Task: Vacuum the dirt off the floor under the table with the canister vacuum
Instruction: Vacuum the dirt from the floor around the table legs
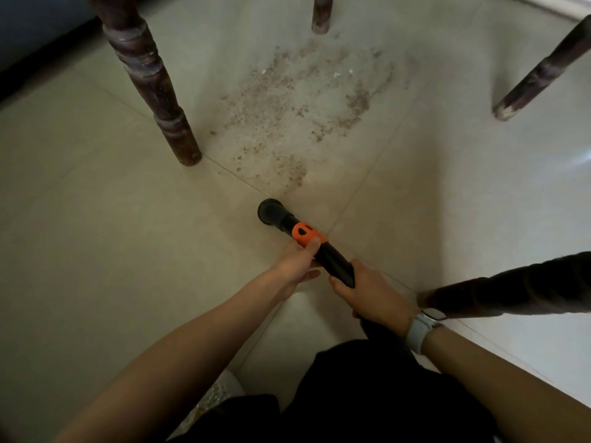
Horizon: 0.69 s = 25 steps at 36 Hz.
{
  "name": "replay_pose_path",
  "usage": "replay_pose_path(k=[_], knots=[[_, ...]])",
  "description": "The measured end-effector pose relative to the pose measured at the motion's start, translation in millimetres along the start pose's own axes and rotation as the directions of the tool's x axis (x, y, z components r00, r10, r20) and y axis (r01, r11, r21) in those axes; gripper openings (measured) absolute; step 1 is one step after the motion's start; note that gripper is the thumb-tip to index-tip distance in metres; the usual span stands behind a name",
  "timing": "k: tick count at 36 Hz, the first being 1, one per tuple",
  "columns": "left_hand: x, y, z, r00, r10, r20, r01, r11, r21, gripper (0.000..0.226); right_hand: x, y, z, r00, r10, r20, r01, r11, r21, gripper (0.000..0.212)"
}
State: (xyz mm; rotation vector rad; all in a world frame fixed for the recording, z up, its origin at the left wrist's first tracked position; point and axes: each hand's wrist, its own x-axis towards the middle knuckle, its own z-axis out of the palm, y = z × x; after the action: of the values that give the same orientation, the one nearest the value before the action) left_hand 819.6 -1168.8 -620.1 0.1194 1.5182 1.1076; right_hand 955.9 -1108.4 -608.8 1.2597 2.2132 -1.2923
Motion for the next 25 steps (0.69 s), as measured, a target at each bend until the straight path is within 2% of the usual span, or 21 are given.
replay_pose_path(k=[10, 16, 21, 25], knots=[[6, 3, 4, 1.0, 0.009, -0.026, -0.009, 1.0, -0.014, 0.035, 6, 1, -1, 0.999, -0.041, -0.012, 0.042, 0.999, 0.011, 0.027], [-1, -5, 17, 1.0, -0.023, 0.006, 0.023, 0.998, -0.052, 0.024, -3, 17, -21, 0.991, -0.006, 0.131, -0.008, 0.995, 0.104, 0.028], [-2, -13, 5, 0.998, 0.01, -0.064, -0.013, 0.999, -0.04, 0.022, 4, 13, -11, 0.98, -0.046, 0.193, 0.02, 0.991, 0.132, 0.026], [-7, -17, -2, 0.996, -0.021, -0.091, 0.01, 0.993, -0.119, 0.011, 7, 10, -7, 0.967, -0.069, 0.244, 0.036, 0.99, 0.137, 0.022]])
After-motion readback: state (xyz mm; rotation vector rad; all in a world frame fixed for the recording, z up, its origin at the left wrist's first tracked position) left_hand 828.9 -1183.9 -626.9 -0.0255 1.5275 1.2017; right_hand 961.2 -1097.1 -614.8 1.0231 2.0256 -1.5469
